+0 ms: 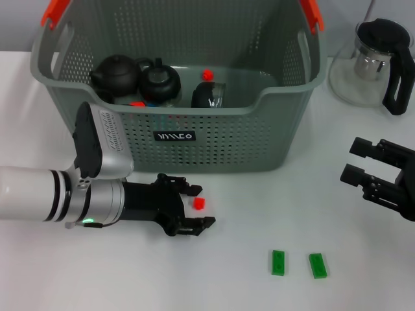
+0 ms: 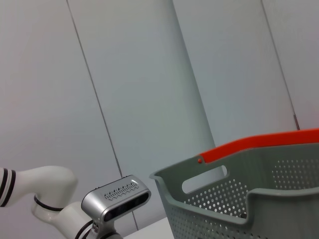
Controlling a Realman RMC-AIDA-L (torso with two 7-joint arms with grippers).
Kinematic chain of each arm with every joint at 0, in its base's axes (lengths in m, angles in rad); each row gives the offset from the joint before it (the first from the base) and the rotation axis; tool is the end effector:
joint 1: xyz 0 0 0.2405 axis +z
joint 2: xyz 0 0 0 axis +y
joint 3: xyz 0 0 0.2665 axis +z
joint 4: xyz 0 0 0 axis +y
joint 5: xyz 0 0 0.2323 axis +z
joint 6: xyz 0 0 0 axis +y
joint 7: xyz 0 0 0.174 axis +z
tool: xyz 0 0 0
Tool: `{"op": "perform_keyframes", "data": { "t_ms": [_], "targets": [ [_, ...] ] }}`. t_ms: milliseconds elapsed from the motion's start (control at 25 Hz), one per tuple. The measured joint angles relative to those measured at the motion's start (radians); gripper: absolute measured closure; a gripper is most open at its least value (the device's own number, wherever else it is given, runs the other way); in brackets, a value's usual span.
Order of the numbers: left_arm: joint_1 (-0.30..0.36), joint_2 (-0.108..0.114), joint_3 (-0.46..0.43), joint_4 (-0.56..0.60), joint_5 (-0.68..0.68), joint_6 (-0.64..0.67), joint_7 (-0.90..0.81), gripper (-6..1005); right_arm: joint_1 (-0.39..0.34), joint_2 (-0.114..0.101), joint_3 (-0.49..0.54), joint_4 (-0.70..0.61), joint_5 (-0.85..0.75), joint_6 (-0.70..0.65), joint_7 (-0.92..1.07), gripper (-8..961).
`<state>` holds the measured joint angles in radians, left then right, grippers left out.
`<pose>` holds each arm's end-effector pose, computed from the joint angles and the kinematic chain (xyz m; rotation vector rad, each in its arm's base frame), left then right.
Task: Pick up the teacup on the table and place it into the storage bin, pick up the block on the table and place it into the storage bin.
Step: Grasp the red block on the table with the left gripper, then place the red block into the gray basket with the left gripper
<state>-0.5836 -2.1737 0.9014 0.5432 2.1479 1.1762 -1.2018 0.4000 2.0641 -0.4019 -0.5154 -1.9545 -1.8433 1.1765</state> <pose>-0.2834 0.3620 -0.1278 -2.8393 -0.3890 -0.2222 0.2992 0.2974 -0.0004 -2.5275 0.6003 1.1280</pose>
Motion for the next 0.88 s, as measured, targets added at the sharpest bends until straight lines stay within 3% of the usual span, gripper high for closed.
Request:
{"op": "perform_keyframes", "data": {
  "t_ms": [40, 240, 600, 800, 880],
  "targets": [
    [0.000, 0.000, 0.001, 0.000, 0.000, -0.003, 0.000, 150, 0.000, 0.000, 0.000, 0.000, 0.001, 0.000, 0.000, 284],
    [0.000, 0.000, 0.001, 0.002, 0.000, -0.006, 0.000, 360, 0.004, -0.001, 0.000, 0.000, 0.003, 0.000, 0.000, 285],
    [-0.002, 0.000, 0.012, 0.006, 0.000, -0.005, -0.009, 569, 0.005, -0.002, 0.000, 0.000, 0.005, -0.001, 0.001, 285],
    [-0.002, 0.000, 0.012, 0.015, -0.001, 0.016, -0.012, 797, 0.005, -0.004, 0.000, 0.000, 0.005, -0.001, 0.002, 285],
    [0.005, 0.000, 0.007, 0.039, -0.001, 0.046, -0.027, 819, 0.005, -0.004, 0.000, 0.000, 0.005, -0.002, 0.004, 284]
  ]
}}
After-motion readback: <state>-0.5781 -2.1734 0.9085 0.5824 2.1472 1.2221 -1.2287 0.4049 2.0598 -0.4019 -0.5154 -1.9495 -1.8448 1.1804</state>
